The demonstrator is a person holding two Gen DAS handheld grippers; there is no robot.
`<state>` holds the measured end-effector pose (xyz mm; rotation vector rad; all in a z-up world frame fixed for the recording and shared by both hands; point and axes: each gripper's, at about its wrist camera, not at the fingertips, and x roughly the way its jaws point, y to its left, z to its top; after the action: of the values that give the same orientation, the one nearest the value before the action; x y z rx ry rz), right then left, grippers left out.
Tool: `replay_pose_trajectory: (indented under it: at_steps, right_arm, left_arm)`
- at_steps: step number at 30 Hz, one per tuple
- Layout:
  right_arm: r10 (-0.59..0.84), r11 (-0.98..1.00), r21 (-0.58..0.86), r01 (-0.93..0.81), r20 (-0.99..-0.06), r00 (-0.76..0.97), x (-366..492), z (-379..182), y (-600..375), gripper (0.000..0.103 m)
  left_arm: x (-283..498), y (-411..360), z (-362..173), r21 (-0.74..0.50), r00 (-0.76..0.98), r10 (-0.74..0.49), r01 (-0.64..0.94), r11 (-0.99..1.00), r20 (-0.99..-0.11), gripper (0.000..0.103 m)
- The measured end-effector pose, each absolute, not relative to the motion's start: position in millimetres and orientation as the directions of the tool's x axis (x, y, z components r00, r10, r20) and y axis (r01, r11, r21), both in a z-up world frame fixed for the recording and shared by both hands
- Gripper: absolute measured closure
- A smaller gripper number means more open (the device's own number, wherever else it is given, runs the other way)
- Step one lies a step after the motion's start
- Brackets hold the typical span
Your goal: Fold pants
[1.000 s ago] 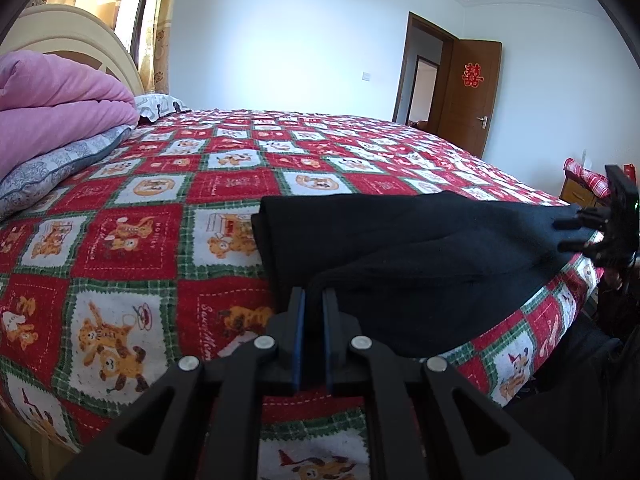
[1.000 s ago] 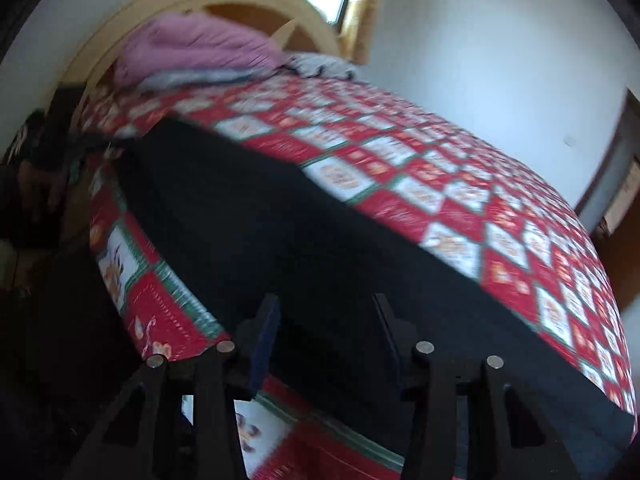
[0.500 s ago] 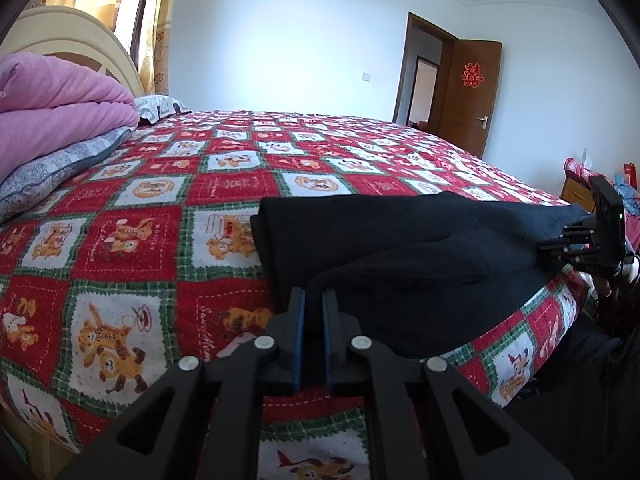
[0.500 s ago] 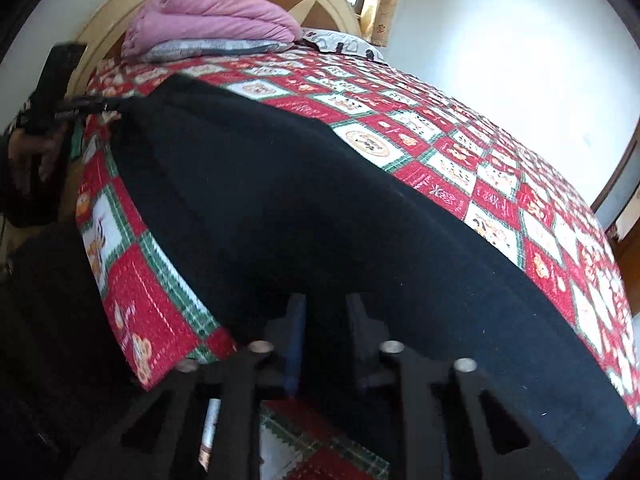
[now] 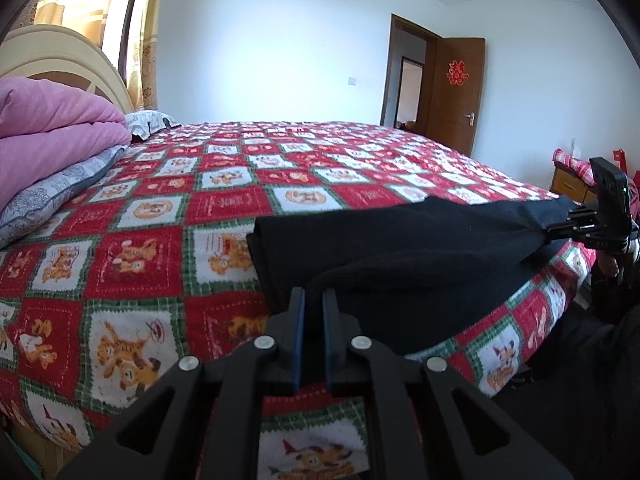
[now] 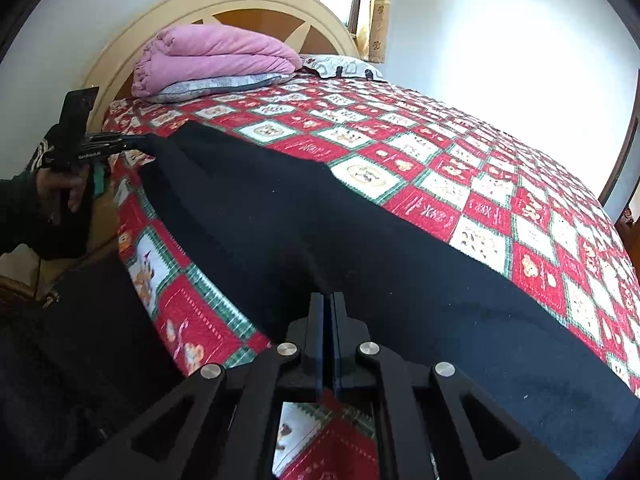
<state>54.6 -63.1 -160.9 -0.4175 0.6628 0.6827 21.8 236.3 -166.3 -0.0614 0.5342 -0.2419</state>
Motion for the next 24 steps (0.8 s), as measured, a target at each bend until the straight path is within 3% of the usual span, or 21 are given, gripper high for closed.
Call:
replay_pose_trajectory:
  at_steps: [9, 13, 17, 21, 24]
  right_arm:
    - [0.381, 0.679, -0.163, -0.716, -0.755, 0.533, 49.3, -193.9, -52.3, 0.101]
    - [0.362, 0.681, -0.161, -0.714, -0.774, 0.520, 51.9, -201.9, -52.1, 0.101]
    - [0.364, 0.682, -0.154, -0.714, -0.776, 0.515, 53.1, -205.0, -52.3, 0.100]
    - [0.373, 0.677, -0.153, -0.720, -0.772, 0.515, 49.3, -200.4, -54.9, 0.100]
    - [0.399, 0.688, -0.111, -0.717, -0.768, 0.501, 50.8, -194.6, -61.1, 0.099]
  left_arm:
    - [15.4, 239.2, -189.9, -0.156, 0.807, -0.275, 0.227, 0.961, -0.523, 0.094]
    - [12.7, 239.7, -191.2, -0.147, 0.807, -0.262, 0.217, 0.965, -0.529, 0.084]
    - [11.4, 243.9, -192.6, -0.124, 0.801, -0.223, 0.185, 0.975, -0.555, 0.060]
    - [1.2, 251.6, -178.2, -0.095, 0.819, -0.192, 0.168, 0.981, -0.541, 0.057]
    - [-8.5, 250.8, -157.0, -0.108, 0.855, -0.196, 0.164, 0.981, -0.480, 0.057]
